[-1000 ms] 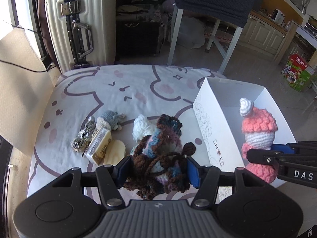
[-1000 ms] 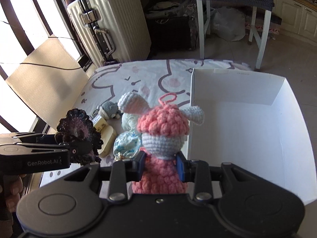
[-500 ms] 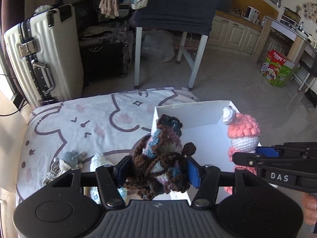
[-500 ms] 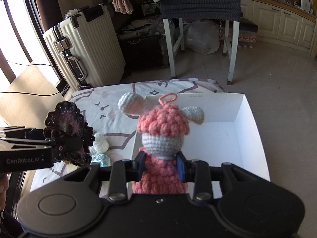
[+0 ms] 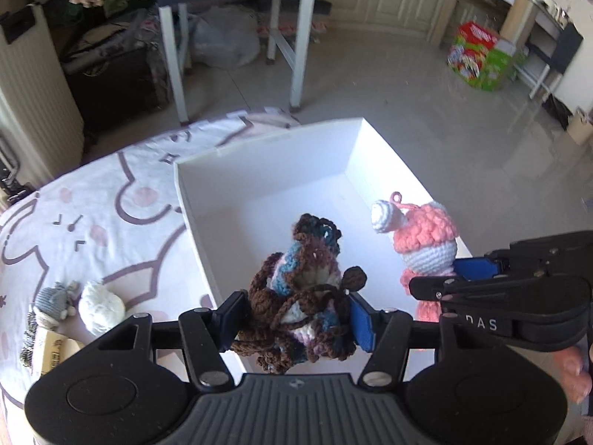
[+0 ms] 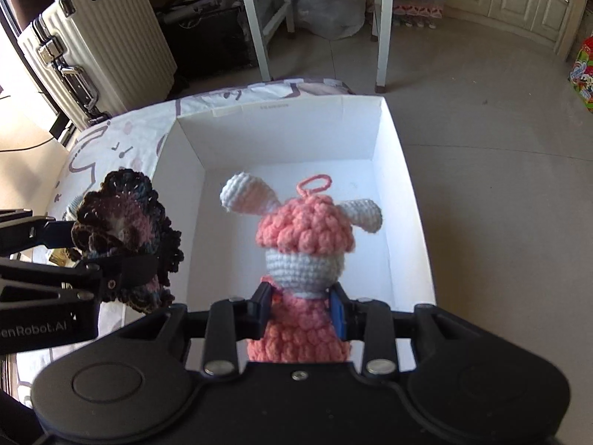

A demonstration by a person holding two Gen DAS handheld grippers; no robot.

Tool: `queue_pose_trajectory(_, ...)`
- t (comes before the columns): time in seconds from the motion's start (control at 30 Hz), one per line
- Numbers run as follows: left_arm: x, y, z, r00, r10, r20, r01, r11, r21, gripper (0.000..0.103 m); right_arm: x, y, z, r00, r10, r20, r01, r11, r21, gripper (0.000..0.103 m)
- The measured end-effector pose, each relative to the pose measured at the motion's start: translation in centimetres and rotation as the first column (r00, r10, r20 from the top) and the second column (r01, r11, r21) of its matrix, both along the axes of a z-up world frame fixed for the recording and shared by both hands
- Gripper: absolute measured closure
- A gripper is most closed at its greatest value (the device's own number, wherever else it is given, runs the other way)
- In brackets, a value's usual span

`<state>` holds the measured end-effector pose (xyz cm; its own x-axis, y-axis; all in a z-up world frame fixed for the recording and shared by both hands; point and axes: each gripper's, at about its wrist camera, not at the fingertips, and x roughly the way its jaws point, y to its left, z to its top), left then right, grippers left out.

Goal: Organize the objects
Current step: 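Lift both held dolls and carry them over the white box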

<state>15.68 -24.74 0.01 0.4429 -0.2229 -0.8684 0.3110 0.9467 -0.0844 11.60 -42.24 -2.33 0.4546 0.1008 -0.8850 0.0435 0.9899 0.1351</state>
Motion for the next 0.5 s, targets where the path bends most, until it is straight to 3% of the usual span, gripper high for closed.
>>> queue_pose_trajectory(0.5, 0.2, -2.6, -6.3, 0.986, -0.088, -0.145, 0.102, 0.991, 0.09, 0.043, 1.0, 0.8, -6.0, 0.975, 0.095, -0.201, -0.106, 0.993, -0.049, 0.069)
